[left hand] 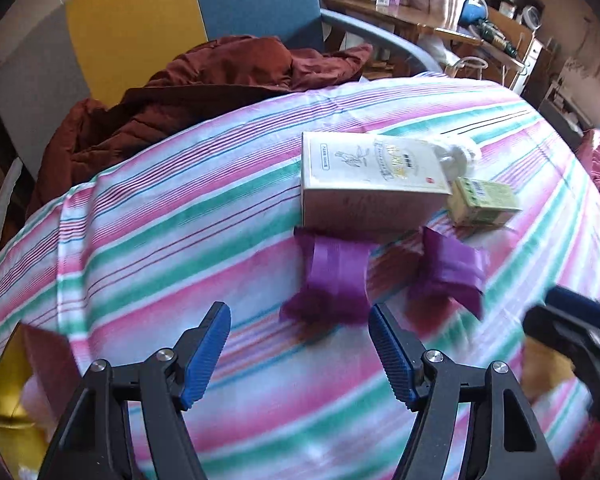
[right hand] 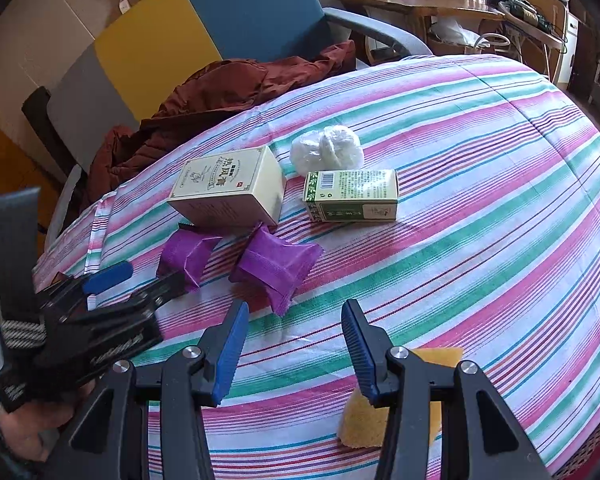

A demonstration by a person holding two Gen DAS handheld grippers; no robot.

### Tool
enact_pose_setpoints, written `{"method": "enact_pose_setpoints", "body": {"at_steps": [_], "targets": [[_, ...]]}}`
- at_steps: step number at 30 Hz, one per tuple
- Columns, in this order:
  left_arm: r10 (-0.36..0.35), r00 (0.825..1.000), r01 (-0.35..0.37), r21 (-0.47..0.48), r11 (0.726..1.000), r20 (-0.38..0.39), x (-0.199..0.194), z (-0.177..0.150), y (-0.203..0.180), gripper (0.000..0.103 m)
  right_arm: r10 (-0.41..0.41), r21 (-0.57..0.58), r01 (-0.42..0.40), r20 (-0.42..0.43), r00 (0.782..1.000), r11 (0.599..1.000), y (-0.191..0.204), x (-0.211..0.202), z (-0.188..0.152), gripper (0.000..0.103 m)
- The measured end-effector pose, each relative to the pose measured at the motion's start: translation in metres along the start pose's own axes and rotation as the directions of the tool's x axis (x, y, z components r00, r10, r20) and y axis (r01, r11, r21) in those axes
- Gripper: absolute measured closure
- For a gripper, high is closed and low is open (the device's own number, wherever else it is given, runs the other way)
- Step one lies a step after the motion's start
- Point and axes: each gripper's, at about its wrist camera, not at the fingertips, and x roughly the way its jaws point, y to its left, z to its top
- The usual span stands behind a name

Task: Organize objects
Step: 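Grasp a purple packet with left while right grasps the white medicine box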

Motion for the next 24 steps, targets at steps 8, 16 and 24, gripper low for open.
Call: {"method": "enact_pose_setpoints", "body": {"at_steps": [8,16,24], "targets": [[-0.045,0.998,0.044,-0.009,0.999,-0.036,0.035,0.018,-0.001,0.047,-0.001,0.013,0.001,-0.026,1.0,1.0,-0.004,0.007,0.001,0.054],[-0.069,0.998,0.069,-0.003,0.998,0.003,0.019,-0.013,0.003,0.055,-0.023,0.001,0.023,-0.049,0.999,1.0,-0.002,0.012,-0.001,0.054],[-0.117,0.993,0.116,-0.089,0.989,-0.012,-0.004,-0.056,0.011,0.054,-0.022,-0.154,0.01,-0.072,0.997,0.988,0.028,0.018,0.011,0.054]]}}
